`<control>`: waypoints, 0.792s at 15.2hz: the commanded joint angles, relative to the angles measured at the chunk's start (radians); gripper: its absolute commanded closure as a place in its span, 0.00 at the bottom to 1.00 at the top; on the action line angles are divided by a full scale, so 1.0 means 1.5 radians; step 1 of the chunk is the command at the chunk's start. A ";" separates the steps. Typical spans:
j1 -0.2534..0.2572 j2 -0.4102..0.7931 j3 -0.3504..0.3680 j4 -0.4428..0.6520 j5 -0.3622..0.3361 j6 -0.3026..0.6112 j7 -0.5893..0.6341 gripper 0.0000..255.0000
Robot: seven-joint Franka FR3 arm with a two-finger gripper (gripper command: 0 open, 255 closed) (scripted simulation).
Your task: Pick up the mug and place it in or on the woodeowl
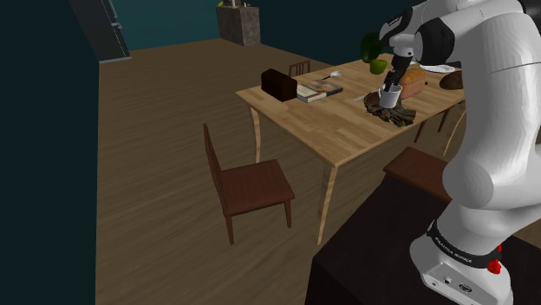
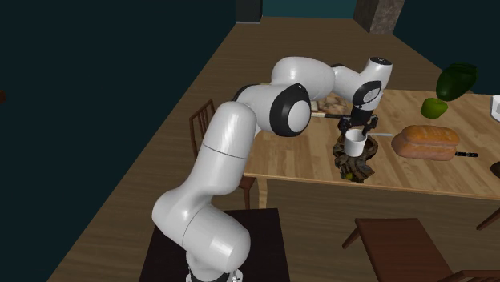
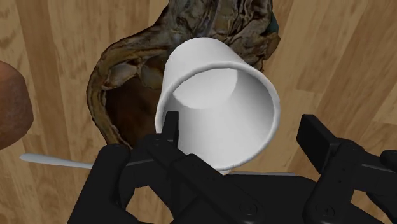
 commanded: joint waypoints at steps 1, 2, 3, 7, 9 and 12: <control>0.000 0.000 0.000 0.000 0.000 0.000 0.000 0.00; 0.001 -0.009 -0.003 0.007 -0.004 -0.016 0.003 0.00; 0.001 -0.018 -0.006 0.015 -0.008 -0.032 0.005 0.00; 0.001 -0.032 -0.010 0.033 -0.015 -0.062 0.010 0.00; 0.001 -0.032 -0.010 0.033 -0.015 -0.062 0.010 0.00; 0.001 -0.032 -0.010 0.033 -0.015 -0.062 0.010 0.00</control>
